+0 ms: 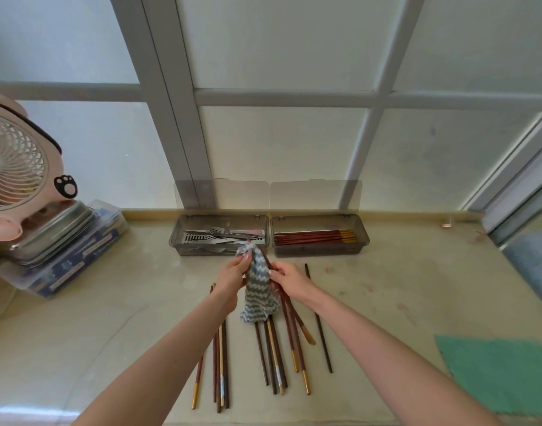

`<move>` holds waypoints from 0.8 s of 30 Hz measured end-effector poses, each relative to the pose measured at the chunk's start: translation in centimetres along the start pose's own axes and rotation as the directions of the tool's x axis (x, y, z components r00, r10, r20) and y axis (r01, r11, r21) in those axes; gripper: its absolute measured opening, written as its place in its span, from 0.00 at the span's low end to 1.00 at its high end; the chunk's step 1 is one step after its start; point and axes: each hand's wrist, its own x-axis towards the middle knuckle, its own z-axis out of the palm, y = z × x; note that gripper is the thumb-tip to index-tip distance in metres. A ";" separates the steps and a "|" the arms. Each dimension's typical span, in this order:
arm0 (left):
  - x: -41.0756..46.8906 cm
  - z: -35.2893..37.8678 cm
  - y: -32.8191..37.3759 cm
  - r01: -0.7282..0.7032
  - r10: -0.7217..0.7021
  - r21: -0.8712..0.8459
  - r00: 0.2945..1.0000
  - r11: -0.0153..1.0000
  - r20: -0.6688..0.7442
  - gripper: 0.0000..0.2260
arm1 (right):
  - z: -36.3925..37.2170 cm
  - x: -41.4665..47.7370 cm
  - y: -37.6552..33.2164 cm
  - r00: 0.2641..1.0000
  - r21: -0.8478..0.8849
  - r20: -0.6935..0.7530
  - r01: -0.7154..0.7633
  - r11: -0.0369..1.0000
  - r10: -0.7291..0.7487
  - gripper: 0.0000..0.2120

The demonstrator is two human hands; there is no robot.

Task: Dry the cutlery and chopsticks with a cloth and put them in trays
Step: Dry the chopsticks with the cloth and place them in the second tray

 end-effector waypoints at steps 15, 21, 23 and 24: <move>0.3 0.3 1.4 -0.059 0.055 0.059 0.996 0.997 0.072 0.07 | -0.3 0.2 -1.8 0.986 0.355 0.121 -0.150 0.923 0.114 0.11; 0.9 -0.3 4.6 -0.107 0.078 -0.169 0.982 0.980 -0.170 0.10 | -0.3 -0.1 -0.7 0.966 0.342 0.245 -0.171 0.924 0.088 0.10; 1.4 -1.1 5.5 -0.093 0.060 -0.167 0.980 0.982 -0.192 0.11 | -0.3 -0.5 0.0 0.978 0.304 0.198 -0.121 0.945 0.061 0.10; 1.7 -1.5 5.8 -0.084 0.053 -0.152 0.979 0.985 -0.198 0.12 | -0.2 -0.6 0.1 0.986 0.294 0.164 -0.090 0.951 0.043 0.11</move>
